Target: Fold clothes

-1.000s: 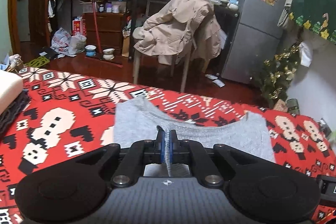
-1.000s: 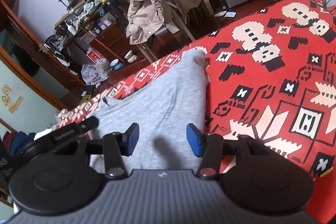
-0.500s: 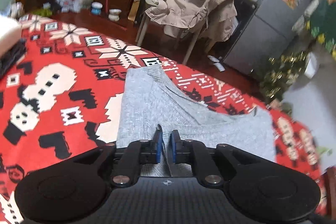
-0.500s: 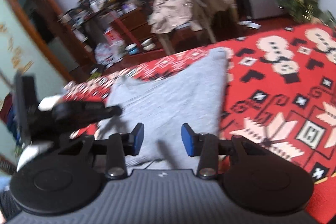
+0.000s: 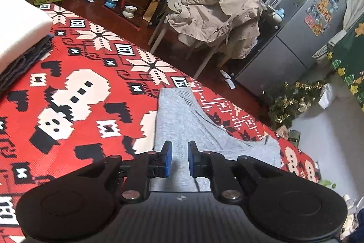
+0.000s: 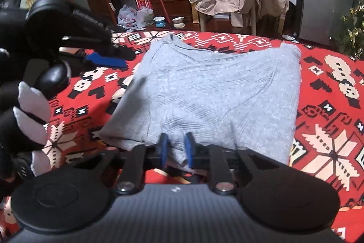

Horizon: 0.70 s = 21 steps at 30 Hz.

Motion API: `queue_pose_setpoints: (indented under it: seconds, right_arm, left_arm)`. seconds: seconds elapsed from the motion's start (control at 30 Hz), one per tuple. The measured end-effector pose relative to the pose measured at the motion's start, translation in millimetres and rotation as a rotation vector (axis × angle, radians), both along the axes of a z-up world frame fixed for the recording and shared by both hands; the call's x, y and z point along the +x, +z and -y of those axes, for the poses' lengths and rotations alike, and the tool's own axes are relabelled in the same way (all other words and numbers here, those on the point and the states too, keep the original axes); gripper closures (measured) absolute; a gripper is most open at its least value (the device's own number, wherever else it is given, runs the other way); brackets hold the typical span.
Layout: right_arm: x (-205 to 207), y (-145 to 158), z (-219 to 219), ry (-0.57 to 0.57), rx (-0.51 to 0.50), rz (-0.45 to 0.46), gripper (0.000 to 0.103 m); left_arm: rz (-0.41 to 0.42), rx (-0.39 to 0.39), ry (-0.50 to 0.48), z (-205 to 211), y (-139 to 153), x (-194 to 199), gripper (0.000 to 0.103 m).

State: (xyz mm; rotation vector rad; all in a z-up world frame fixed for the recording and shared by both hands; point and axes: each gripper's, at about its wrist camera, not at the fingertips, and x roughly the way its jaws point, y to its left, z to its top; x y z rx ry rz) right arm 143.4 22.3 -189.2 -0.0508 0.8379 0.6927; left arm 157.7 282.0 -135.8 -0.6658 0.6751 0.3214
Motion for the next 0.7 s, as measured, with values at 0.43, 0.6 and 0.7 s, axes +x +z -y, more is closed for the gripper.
queue_pose_setpoints:
  seconds: [0.43, 0.6, 0.7]
  right_arm:
    - [36.2, 10.2, 67.6, -0.105, 0.387, -0.304, 0.099]
    - [29.9, 13.9, 59.9, -0.058, 0.413, -0.312, 0.099]
    - [24.9, 8.5, 48.2, -0.044, 0.304, -0.295, 0.099]
  left_arm:
    - [-0.029, -0.030, -0.024, 1.2, -5.6, 3.1, 0.090]
    - [-0.048, -0.021, -0.039, 6.6, -8.6, 6.6, 0.090]
    - [-0.059, -0.024, -0.044, 8.5, -11.1, 8.0, 0.088]
